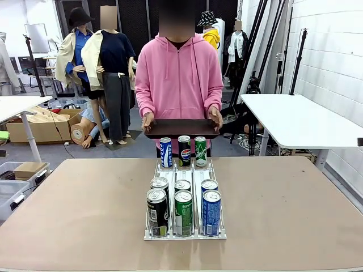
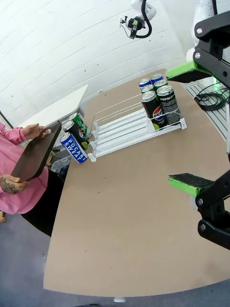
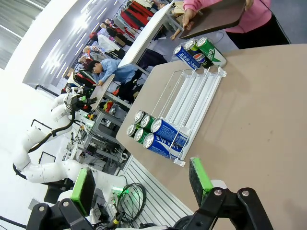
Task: Retrieve and hand over the desired beverage to the person.
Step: Pick up a can of the same type that the person held from the Automatic Can Dispenser.
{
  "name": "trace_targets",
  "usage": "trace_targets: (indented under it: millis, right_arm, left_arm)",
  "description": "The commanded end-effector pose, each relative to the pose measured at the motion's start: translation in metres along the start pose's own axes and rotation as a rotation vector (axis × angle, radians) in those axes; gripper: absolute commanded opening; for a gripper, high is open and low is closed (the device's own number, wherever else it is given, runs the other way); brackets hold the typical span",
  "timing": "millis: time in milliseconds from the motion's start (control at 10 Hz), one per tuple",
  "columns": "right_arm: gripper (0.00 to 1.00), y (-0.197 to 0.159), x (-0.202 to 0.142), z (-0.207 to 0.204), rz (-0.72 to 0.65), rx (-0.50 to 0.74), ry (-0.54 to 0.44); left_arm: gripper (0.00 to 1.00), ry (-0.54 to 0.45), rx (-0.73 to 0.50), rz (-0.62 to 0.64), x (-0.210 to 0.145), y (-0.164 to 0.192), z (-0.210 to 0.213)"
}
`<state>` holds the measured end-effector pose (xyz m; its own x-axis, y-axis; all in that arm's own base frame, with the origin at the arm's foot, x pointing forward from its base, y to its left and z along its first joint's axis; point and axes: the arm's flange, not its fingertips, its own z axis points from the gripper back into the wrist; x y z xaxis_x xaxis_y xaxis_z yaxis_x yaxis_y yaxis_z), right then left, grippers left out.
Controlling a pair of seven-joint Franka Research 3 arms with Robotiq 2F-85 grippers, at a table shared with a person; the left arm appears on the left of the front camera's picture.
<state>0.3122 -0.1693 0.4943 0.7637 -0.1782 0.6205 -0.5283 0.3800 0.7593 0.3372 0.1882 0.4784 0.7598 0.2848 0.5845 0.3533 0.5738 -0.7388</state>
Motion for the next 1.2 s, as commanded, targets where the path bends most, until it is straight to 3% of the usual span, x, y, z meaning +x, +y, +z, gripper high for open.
trace_targets:
  millis: [0,1100]
  right_arm:
    - [1.00,-0.0016,-0.0015,0.0009,0.005,0.011,-0.001]
    - [1.00,-0.0016,-0.0015,0.0009,0.005,0.011,-0.001]
  left_arm:
    - [1.00,-0.015,-0.015,0.003,0.0010,-0.0021,0.0022]
    - [1.00,-0.015,-0.015,0.003,0.0010,-0.0021,0.0022]
